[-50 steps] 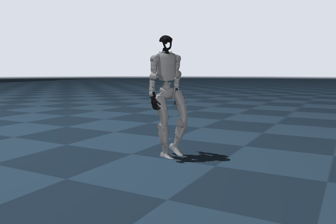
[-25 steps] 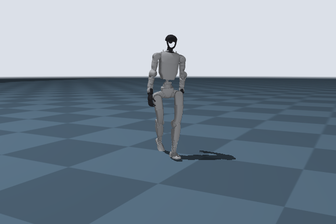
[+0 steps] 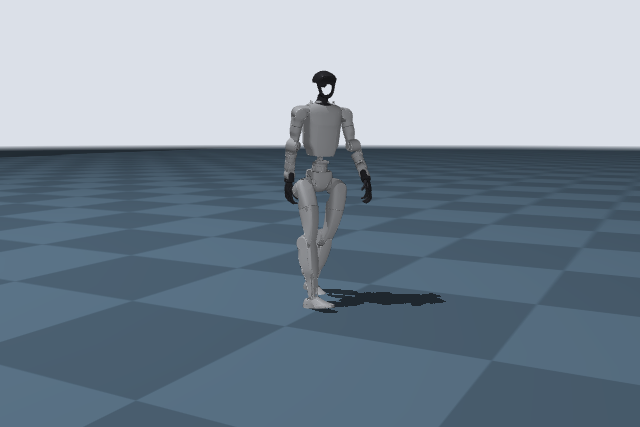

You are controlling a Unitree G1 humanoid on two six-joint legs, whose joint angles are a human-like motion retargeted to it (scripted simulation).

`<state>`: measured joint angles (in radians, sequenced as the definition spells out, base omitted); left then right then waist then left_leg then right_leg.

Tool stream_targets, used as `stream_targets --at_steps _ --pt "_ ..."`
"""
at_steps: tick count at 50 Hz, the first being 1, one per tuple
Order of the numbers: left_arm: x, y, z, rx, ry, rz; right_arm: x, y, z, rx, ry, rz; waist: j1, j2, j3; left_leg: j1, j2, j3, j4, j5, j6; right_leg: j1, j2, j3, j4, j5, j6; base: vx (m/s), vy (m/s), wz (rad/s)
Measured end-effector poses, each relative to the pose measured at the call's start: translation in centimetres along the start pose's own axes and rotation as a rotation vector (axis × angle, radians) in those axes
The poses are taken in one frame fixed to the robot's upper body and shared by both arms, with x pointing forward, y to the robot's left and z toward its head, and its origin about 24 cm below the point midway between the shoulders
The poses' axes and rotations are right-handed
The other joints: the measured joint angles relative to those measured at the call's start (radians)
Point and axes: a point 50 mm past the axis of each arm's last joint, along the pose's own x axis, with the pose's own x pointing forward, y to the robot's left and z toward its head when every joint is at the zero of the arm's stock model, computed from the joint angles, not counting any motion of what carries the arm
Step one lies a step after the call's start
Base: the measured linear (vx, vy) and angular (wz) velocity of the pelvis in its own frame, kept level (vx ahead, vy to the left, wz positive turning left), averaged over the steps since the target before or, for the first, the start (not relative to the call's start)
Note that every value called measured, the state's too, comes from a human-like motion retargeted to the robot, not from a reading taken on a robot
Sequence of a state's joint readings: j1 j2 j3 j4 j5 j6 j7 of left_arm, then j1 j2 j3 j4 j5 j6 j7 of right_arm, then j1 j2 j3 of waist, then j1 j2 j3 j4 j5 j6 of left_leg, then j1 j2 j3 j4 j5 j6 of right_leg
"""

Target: Walk run

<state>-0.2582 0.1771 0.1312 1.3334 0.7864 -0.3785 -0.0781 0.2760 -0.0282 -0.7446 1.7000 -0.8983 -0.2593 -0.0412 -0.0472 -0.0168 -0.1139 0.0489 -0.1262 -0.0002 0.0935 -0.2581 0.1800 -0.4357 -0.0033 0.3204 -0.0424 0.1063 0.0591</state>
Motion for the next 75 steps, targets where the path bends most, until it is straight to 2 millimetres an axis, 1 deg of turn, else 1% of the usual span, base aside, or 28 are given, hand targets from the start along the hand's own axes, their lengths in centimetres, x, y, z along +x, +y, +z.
stream_targets --at_steps 2,5,6,7,10,13,15,18,20,24,29,35,37,40,41,43,45,47,50,53,57,61,65,68,70,71,72,75 --pt "-0.4 -0.8 -1.1 -0.022 0.043 -0.019 0.0 -0.2 0.1 -0.009 0.003 -0.001 -0.01 0.005 0.003 0.03 0.006 -0.004 0.017 -0.008 -0.011 0.011 -0.011 -0.034 0.004 -0.031 0.033 0.68 -0.21 0.83" --pt "-1.5 -3.0 -3.8 -0.071 0.15 -0.074 0.1 -0.8 0.5 -0.028 0.013 -0.005 -0.04 0.008 -0.016 0.044 0.009 -0.031 0.066 0.028 -0.04 0.02 -0.024 -0.142 0.083 -0.037 0.012 0.72 -0.23 1.05" --pt "-2.2 -4.0 -5.1 -0.088 0.201 -0.101 0.1 -1.0 0.6 -0.029 0.013 -0.01 -0.06 0.007 -0.021 0.046 0.01 -0.046 0.094 0.066 -0.058 0.036 -0.033 -0.164 0.085 0.008 0.028 0.75 -0.27 1.31" --pt "-3.0 -5.0 -6.3 -0.104 0.256 -0.13 0.1 -1.2 0.8 -0.028 0.011 -0.014 -0.072 0.008 -0.027 0.044 0.015 -0.051 0.125 0.115 -0.079 0.052 -0.032 -0.163 0.09 0.034 0.032 0.89 -0.38 0.99" --pt "-5.8 -8.4 -9.9 -0.141 0.444 -0.235 0.2 -2.0 2.0 0.003 -0.022 -0.026 -0.07 0.031 -0.038 -0.014 0.051 -0.06 0.294 0.354 -0.166 0.093 -0.007 -0.108 0.12 -0.006 -0.009 0.83 -0.34 0.87" --pt "-9.1 -11.4 -12.9 -0.191 0.62 -0.307 0.2 -3.6 4.2 0.02 -0.083 -0.047 -0.052 0.008 -0.042 -0.135 0.04 -0.026 0.542 0.581 -0.306 0.144 -0.049 -0.222 0.113 -0.026 -0.064 0.65 -0.21 0.65" --pt "-11.2 -12.8 -14.3 -0.221 0.695 -0.346 0.2 -4.7 6.0 0.021 -0.137 -0.076 -0.054 -0.005 -0.047 -0.226 0.085 0.055 0.694 0.656 -0.313 0.171 -0.05 -0.229 0.109 -0.048 -0.091 0.56 -0.23 0.97" --pt "-13.4 -14.3 -15.6 -0.248 0.761 -0.405 -0.3 -6.8 9.3 0.015 -0.236 -0.131 -0.047 -0.009 -0.031 -0.346 0.216 0.208 0.842 0.469 -0.173 0.217 -0.052 -0.314 0.102 -0.076 -0.1 0.59 -0.26 1.01" --pt "-14.6 -15.4 -16.2 -0.269 0.792 -0.425 -0.7 -8.2 11.4 0.012 -0.302 -0.171 0.008 -0.028 -0.016 -0.415 0.217 0.266 0.851 0.398 -0.13 0.248 -0.048 -0.321 0.091 -0.087 -0.105 0.53 -0.18 -0.03" --pt "-17.0 -17.1 -17.1 -0.329 0.855 -0.423 -1.9 -10.6 14.7 0.014 -0.452 -0.237 0.118 -0.059 0.0 -0.539 0.134 0.261 0.669 0.289 -0.117 0.305 -0.036 -0.336 0.07 -0.117 -0.112 0.43 -0.11 0.0" --pt "-19.0 -18.5 -17.6 -0.449 0.936 -0.401 -3.7 -13.2 17.7 -0.004 -0.596 -0.299 0.188 -0.055 0.014 -0.58 0.145 0.403 0.281 0.24 -0.043 0.379 0.019 -0.401 0.055 -0.177 -0.13 0.55 -0.13 0.68" --pt "-19.8 -20.2 -17.0 -0.593 0.972 -0.424 -4.7 -14.0 19.5 -0.075 -0.661 -0.318 0.206 -0.078 0.008 -0.561 0.056 0.59 -0.06 0.115 -0.007 0.452 0.046 -0.516 0.057 -0.228 -0.118 0.65 -0.1 0.8" --pt "-19.7 -20.8 -16.6 -0.603 0.958 -0.448 -4.5 -13.4 19.4 -0.105 -0.653 -0.294 0.223 -0.094 0.004 -0.532 0.055 0.654 -0.08 0.114 0.0 0.474 0.05 -0.516 0.075 -0.223 -0.106 0.71 -0.07 0.22" --pt "-19.3 -21.1 -16.1 -0.6 0.932 -0.459 -3.6 -11.7 18.7 -0.148 -0.62 -0.233 0.251 -0.141 -0.014 -0.511 0.043 0.668 -0.055 0.144 0.081 0.497 0.029 -0.511 0.109 -0.175 -0.06 0.87 -0.09 -0.02" --pt "-19.1 -21.0 -16.1 -0.599 0.924 -0.447 -3.1 -10.8 18.2 -0.162 -0.599 -0.208 0.255 -0.159 -0.02 -0.501 0.039 0.637 -0.054 0.175 0.081 0.51 0.023 -0.523 0.121 -0.139 -0.039 0.91 -0.24 0.01" --pt "-18.6 -20.5 -16.1 -0.607 0.914 -0.406 -2.2 -9.1 16.8 -0.188 -0.55 -0.163 0.254 -0.19 -0.038 -0.473 0.037 0.619 -0.043 0.188 0.082 0.529 0.007 -0.547 0.159 -0.026 0.028 1.12 -0.18 0.23" --pt "-17.9 -19.7 -16.0 -0.639 0.915 -0.345 -1.3 -7.4 15.0 -0.214 -0.48 -0.131 0.245 -0.195 -0.053 -0.458 0.046 0.611 -0.013 0.162 0.082 0.523 0.003 -0.531 0.235 0.148 0.126 0.91 0.07 0.71" --pt "-16.2 -18.5 -15.6 -0.674 0.888 -0.27 -0.7 -6.2 13.2 -0.228 -0.413 -0.131 0.18 -0.147 -0.066 -0.447 0.06 0.525 0.017 0.137 0.081 0.466 0.072 -0.476 0.363 0.301 0.196 0.58 0.09 1.8" --pt "-12.7 -15.5 -14.4 -0.694 0.792 -0.164 -0.2 -5.2 10.9 -0.246 -0.323 -0.149 0.126 -0.067 -0.07 -0.416 0.105 0.444 0.049 0.106 0.062 0.345 0.2 -0.38 0.6 0.399 0.199 0.78 -0.05 1.66" --pt "-8.5 -12.1 -11.9 -0.649 0.635 -0.126 0.2 -4.4 8.6 -0.251 -0.233 -0.142 0.113 -0.018 -0.05 -0.358 0.12 0.358 0.05 0.088 0.032 0.244 0.235 -0.303 0.748 0.219 0.138 0.72 -0.02 1.25" --pt "-3.7 -8.4 -7.0 -0.502 0.37 -0.145 0.3 -3.2 5.3 -0.202 -0.148 -0.117 0.076 0.034 -0.034 -0.27 0.109 0.259 0.019 0.084 0.011 0.161 0.126 -0.329 0.71 0.032 0.013 0.58 0.02 1.65" --pt "-0.8 -5.0 -2.2 -0.345 0.134 -0.14 0.2 -1.7 2.0 -0.147 -0.059 -0.066 0.009 0.043 -0.027 -0.196 0.072 0.174 -0.002 0.071 0.004 0.115 0.018 -0.34 0.481 0.01 0.003 0.64 -0.12 1.86" --pt "0.5 -1.9 1.1 -0.249 -0.012 -0.075 0.1 -0.3 0.2 -0.105 0.016 -0.016 -0.013 0.017 0.01 -0.109 0.042 0.129 -0.012 0.049 -0.018 0.059 0.006 -0.205 0.277 -0.008 -0.012 0.58 -0.24 0.97" --pt "0.7 -0.8 1.7 -0.244 -0.042 -0.023 0.1 0.3 0.1 -0.108 0.033 0.013 -0.032 0.006 0.042 -0.046 0.035 0.096 -0.008 0.03 -0.043 0.017 -0.003 -0.199 0.132 0.02 -0.015 0.55 -0.26 0.53" --pt "0.5 -1.0 1.2 -0.271 -0.023 -0.007 0.1 0.5 0.4 -0.122 0.023 0.017 -0.036 0.0 0.061 -0.006 0.03 0.093 -0.002 0.018 -0.062 0.002 -0.016 -0.271 0.043 -0.017 0.056 0.74 -0.37 0.03" --pt "0.3 -1.3 0.6 -0.291 0.001 -0.011 0.2 0.4 0.6 -0.129 0.013 0.012 -0.027 -0.004 0.065 0.01 0.029 0.104 0.0 0.016 -0.076 -0.001 -0.017 -0.323 0.012 -0.023 0.064 0.73 -0.38 -0.3" --pt "0.1 -1.8 -0.1 -0.308 0.027 -0.019 0.2 0.3 0.8 -0.136 0.005 0.007 -0.023 -0.004 0.067 0.023 0.031 0.11 0.003 0.017 -0.093 -0.004 -0.014 -0.366 -0.011 -0.026 0.055 0.74 -0.38 -0.25" --pt "-1.2 -3.9 -3.1 -0.337 0.137 -0.082 0.3 -0.2 1.4 -0.145 0.004 -0.01 -0.043 0.014 0.05 0.04 0.049 0.087 0.027 0.058 -0.165 -0.002 0.014 -0.415 0.006 0.017 -0.067 0.72 -0.32 0.27"
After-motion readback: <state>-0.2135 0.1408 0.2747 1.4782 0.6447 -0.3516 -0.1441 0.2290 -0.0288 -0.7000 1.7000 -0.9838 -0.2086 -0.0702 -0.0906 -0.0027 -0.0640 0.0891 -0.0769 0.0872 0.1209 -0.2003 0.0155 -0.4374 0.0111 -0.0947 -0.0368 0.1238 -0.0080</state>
